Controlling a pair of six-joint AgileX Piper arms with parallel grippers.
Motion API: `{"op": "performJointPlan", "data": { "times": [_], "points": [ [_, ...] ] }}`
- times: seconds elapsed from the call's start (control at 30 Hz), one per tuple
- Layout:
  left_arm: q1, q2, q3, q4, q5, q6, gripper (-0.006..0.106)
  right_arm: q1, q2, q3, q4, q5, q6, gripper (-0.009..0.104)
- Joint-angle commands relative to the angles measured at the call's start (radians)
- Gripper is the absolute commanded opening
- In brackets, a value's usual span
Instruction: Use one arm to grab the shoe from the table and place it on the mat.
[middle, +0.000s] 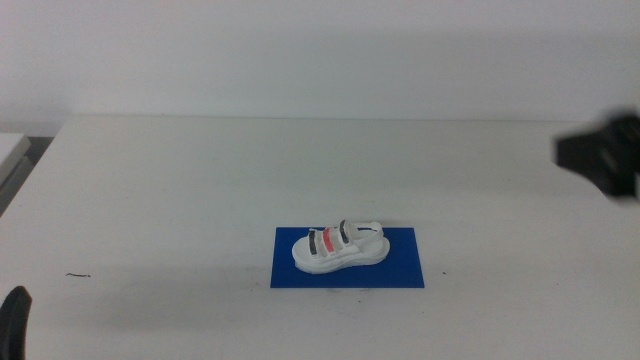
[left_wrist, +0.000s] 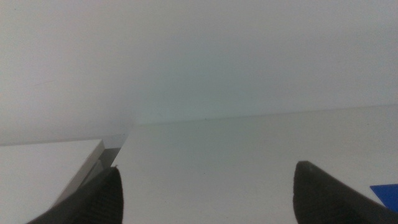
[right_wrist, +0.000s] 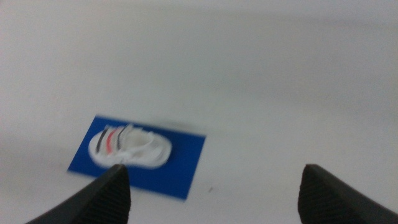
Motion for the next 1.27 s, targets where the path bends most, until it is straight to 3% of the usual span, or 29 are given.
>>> {"op": "performJointPlan", "data": {
  "times": [0.0, 0.2, 0.43, 0.6, 0.83, 1.23],
  "points": [
    [0.000, 0.005, 0.000, -0.004, -0.012, -0.001, 0.094, -0.041, -0.161, 0.177, 0.022, -0.194, -0.068, 0.093],
    [0.000, 0.005, 0.000, -0.004, -0.012, -0.001, 0.094, -0.046, -0.504, 0.572, 0.003, -0.563, -0.238, 0.093],
    [0.000, 0.005, 0.000, -0.004, -0.012, -0.001, 0.094, -0.063, -0.780, 0.794, -0.057, -0.460, -0.222, 0.093],
    [0.000, 0.005, 0.000, -0.004, -0.012, -0.001, 0.094, -0.154, -0.957, 0.886, -0.095, -0.451, -0.222, 0.093],
    [0.000, 0.005, 0.000, -0.004, -0.012, -0.001, 0.094, -0.280, -0.967, 0.944, -0.095, -0.443, -0.222, 0.093],
    [0.000, 0.005, 0.000, -0.004, -0.012, -0.001, 0.094, -0.281, -0.967, 0.952, -0.095, -0.405, -0.222, 0.093]
  ]
}}
